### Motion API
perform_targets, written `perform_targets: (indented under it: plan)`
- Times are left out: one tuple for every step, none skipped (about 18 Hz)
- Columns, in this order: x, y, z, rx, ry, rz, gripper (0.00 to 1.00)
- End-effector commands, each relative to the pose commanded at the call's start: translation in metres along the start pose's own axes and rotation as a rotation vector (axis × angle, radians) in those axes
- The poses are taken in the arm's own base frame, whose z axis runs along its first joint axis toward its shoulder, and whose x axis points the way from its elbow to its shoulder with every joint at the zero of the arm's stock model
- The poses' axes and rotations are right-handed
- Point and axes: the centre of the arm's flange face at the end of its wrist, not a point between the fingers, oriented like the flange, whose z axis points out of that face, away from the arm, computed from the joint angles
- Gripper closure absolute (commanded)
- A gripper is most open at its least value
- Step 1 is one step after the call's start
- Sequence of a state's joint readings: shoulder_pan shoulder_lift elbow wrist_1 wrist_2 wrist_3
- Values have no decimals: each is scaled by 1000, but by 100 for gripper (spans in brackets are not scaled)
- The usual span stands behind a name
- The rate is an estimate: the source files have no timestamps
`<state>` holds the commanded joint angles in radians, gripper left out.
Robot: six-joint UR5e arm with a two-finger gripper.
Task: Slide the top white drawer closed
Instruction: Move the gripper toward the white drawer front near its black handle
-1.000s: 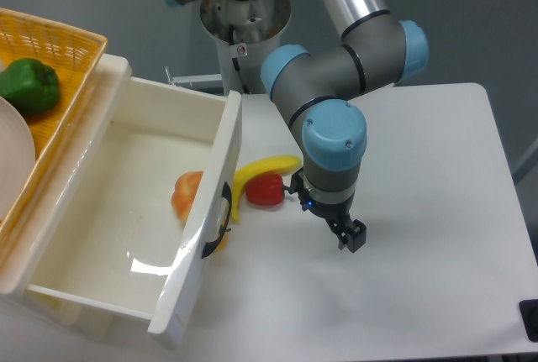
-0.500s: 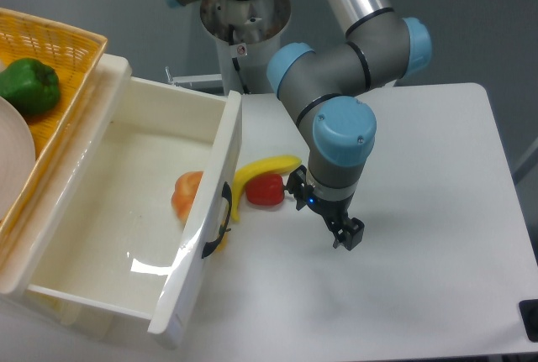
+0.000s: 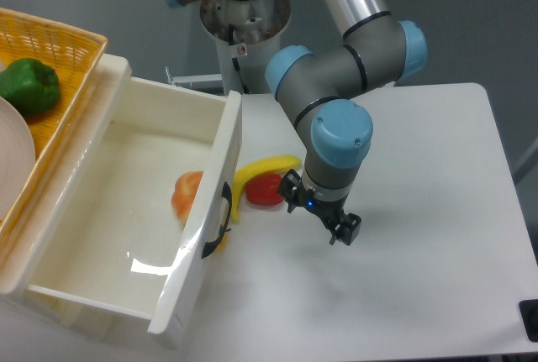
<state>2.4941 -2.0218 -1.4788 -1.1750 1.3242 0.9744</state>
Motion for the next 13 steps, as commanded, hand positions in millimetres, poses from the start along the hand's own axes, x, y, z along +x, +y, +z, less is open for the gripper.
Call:
perform_targets:
  plan:
    - [-2, 2, -1, 23, 15, -39, 10]
    - [-1, 3, 1, 32, 29, -62, 24]
    - [1, 4, 4, 33, 39, -69, 35]
    - [0, 4, 4, 35, 41, -72, 43]
    - [1, 5, 6, 35, 51, -74, 49]
    - [4, 5, 7, 41, 61, -76, 59]
    - [5, 7, 10, 49, 74, -79, 72]
    - [8, 7, 8, 60, 80, -79, 83]
    - [12, 7, 8, 60, 90, -80, 88]
    - [15, 8, 10, 54, 117, -88, 89]
    - [23, 9, 15, 42, 177, -108, 89]
    - [28, 8, 17, 43, 248, -138, 90]
    - [31, 5, 16, 49, 291, -163, 93]
